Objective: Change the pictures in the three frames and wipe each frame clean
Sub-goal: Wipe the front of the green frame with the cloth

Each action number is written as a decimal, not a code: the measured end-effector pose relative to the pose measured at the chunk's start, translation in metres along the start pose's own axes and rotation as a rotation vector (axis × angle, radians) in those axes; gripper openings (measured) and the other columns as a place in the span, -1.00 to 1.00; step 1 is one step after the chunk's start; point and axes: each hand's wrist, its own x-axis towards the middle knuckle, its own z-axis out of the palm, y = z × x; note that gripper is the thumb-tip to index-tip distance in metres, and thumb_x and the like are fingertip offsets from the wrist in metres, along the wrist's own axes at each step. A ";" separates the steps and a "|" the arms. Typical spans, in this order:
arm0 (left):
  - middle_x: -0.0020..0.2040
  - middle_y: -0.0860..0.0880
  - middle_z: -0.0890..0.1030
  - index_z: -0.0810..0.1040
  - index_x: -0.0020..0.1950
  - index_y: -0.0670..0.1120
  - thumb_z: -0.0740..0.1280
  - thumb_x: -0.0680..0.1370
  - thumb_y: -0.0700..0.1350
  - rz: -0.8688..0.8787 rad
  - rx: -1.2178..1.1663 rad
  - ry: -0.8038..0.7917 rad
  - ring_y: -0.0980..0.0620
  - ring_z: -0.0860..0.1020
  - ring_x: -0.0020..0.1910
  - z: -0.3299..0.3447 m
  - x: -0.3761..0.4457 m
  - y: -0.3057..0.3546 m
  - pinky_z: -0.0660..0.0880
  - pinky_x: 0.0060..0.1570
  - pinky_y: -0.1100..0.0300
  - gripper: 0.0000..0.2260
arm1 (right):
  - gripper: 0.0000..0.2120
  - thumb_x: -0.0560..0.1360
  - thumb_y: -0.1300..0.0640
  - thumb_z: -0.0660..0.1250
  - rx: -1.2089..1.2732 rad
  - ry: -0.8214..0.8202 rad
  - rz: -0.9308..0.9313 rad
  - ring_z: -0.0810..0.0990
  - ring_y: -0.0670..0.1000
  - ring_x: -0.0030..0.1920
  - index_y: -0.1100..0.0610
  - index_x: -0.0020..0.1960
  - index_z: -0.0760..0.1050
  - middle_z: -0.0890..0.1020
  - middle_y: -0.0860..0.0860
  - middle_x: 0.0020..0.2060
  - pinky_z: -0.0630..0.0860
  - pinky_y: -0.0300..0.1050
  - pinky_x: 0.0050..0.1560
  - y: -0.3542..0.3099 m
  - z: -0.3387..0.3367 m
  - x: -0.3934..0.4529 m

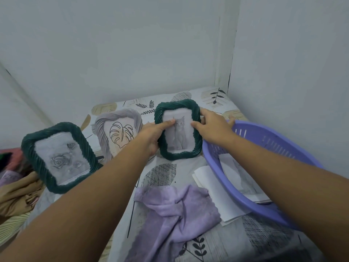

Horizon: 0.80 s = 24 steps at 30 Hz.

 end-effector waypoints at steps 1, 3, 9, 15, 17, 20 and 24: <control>0.01 -0.16 0.75 0.63 0.20 -0.23 0.65 0.36 -0.07 0.000 0.003 0.007 -0.18 0.71 0.04 0.001 0.000 0.000 0.65 0.02 -0.06 -0.51 | -0.81 0.62 -0.14 0.23 -0.004 0.001 0.002 0.55 0.01 0.02 -0.07 0.13 0.49 0.58 -0.14 -0.27 -0.08 0.30 0.47 -0.001 0.000 0.000; 0.00 -0.16 0.75 0.62 0.20 -0.23 0.66 0.33 -0.05 0.006 0.010 0.025 -0.18 0.71 0.03 0.003 -0.001 0.000 0.65 0.00 -0.05 -0.48 | -0.82 0.63 -0.13 0.23 -0.009 0.001 0.004 0.54 0.01 0.01 -0.09 0.14 0.50 0.55 -0.15 -0.30 -0.07 0.31 0.47 -0.001 0.002 0.000; 0.00 -0.13 0.75 0.61 0.20 -0.17 0.65 0.36 0.01 0.039 0.010 0.061 -0.16 0.71 0.02 0.006 -0.007 -0.003 0.63 -0.14 0.01 -0.49 | -0.82 0.63 -0.14 0.23 -0.055 0.007 -0.007 0.52 0.02 0.02 -0.08 0.12 0.49 0.53 -0.15 -0.30 -0.05 0.32 0.46 0.001 0.003 0.001; 0.09 -0.14 0.64 0.46 0.24 -0.15 0.59 0.44 0.07 0.169 0.156 0.179 -0.13 0.65 0.01 0.012 -0.016 -0.005 0.61 -0.17 0.02 -0.47 | -0.79 0.64 -0.15 0.22 -0.087 0.014 -0.015 0.51 0.03 0.03 -0.09 0.18 0.48 0.56 -0.15 -0.26 -0.10 0.33 0.49 -0.002 0.002 -0.001; 0.10 -0.11 0.61 0.41 0.23 -0.10 0.56 0.48 0.03 0.257 0.249 0.253 -0.09 0.63 0.02 0.013 -0.021 -0.002 0.63 -0.04 -0.03 -0.52 | -0.78 0.64 -0.15 0.22 -0.089 0.019 -0.020 0.55 0.06 0.11 -0.10 0.21 0.48 0.60 -0.14 -0.19 -0.11 0.33 0.49 -0.003 0.003 -0.003; 0.17 -0.05 0.58 0.36 0.41 -0.07 0.52 0.53 -0.02 0.354 0.424 0.316 -0.06 0.60 0.09 0.014 -0.033 0.006 0.59 0.14 -0.03 -0.46 | -0.74 0.62 -0.17 0.25 -0.092 0.057 -0.024 0.52 0.11 0.26 -0.08 0.22 0.47 0.65 -0.06 0.03 -0.09 0.35 0.48 -0.003 0.004 -0.007; 0.19 -0.05 0.46 0.24 0.57 -0.12 0.45 0.58 -0.09 0.461 0.617 0.374 -0.01 0.45 0.14 0.009 -0.061 0.010 0.39 0.11 0.14 -0.37 | -0.44 0.59 -0.21 0.29 -0.133 0.154 -0.041 0.38 0.20 0.39 0.01 0.48 0.30 0.47 0.07 0.33 0.04 0.35 0.50 -0.010 0.004 -0.020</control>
